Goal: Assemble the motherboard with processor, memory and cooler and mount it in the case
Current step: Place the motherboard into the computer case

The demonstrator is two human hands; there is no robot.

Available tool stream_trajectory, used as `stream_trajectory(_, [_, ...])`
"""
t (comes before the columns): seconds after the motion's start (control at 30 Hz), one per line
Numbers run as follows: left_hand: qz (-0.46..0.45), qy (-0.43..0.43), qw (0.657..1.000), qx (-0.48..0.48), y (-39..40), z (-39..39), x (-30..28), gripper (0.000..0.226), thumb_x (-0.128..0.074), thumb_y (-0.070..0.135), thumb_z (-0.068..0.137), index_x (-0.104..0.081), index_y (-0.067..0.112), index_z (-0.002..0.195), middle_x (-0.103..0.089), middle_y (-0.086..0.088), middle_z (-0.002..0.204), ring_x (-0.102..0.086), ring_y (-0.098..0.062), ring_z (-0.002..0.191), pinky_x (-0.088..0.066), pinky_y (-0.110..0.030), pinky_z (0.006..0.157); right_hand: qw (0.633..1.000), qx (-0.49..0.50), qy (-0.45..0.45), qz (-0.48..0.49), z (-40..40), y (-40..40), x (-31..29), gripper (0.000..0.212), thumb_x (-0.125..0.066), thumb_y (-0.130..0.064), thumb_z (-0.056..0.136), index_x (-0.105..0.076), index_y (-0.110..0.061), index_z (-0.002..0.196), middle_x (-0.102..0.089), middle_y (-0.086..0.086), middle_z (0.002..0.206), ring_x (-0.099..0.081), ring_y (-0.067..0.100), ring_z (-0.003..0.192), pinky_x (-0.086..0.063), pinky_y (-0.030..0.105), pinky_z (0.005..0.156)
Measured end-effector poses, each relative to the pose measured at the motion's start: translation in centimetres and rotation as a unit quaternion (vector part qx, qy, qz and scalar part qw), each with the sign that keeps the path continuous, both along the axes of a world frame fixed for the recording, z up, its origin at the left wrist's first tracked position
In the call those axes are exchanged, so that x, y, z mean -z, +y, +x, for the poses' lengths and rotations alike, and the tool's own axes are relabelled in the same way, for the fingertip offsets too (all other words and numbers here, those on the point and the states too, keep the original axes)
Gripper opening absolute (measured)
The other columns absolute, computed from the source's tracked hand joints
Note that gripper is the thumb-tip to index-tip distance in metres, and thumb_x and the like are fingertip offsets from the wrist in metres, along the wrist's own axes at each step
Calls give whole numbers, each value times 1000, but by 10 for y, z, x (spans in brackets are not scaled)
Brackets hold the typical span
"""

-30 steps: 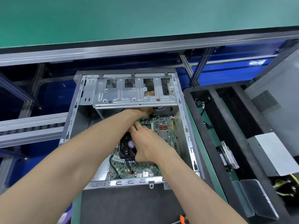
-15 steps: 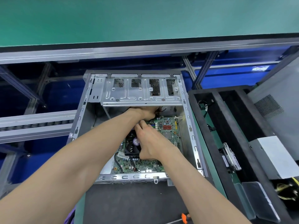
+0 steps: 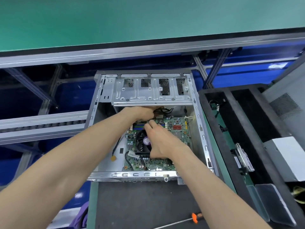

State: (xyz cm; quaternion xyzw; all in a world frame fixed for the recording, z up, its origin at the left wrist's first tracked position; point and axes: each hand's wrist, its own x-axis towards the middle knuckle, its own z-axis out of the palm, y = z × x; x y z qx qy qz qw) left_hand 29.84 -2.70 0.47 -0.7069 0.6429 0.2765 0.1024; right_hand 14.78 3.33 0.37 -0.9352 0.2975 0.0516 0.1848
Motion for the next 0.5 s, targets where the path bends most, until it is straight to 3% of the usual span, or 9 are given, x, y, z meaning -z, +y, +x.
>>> stream_trajectory(0.07, [1,-3,1000,22,13,8,-3,31,-41,18,104,-53,6,129,-66,-13,110,-62,-28,96,-46,-34,86,1000,-1,1,4,0,0,1,57,-71,-8,61,-43,-10,111,-31,5,104,-35,22,80,-18,23,47])
stream_trajectory(0.13, [-30,-14,999,26,27,14,-9,39,-41,21,106,-44,6,142,-58,-16,136,-55,-32,121,-42,-35,95,1000,0,6,11,0,0,1,59,-71,-9,61,-42,-10,112,-32,5,104,-38,23,82,-23,25,49])
stream_trajectory(0.3, [-87,-43,995,-12,62,26,-20,23,-43,11,103,-55,-2,119,-63,-21,119,-59,-38,109,-48,-43,88,999,10,27,25,0,0,-3,81,-81,-19,61,-40,-8,129,-39,10,127,-48,29,106,-53,42,75])
stream_trajectory(0.4, [-95,-44,994,-43,77,34,-24,13,-48,8,98,-54,0,106,-62,-24,110,-60,-41,100,-49,-42,75,999,21,35,29,-1,2,-4,86,-84,-26,60,-36,-13,131,-44,10,129,-47,31,112,-49,41,69])
stream_trajectory(0.5, [-83,-28,992,-89,89,39,-21,27,-53,6,91,-51,-1,117,-59,-25,113,-58,-42,105,-44,-36,73,998,25,38,36,-1,4,-4,92,-87,-32,60,-32,-17,132,-47,8,125,-48,31,111,-40,39,64])
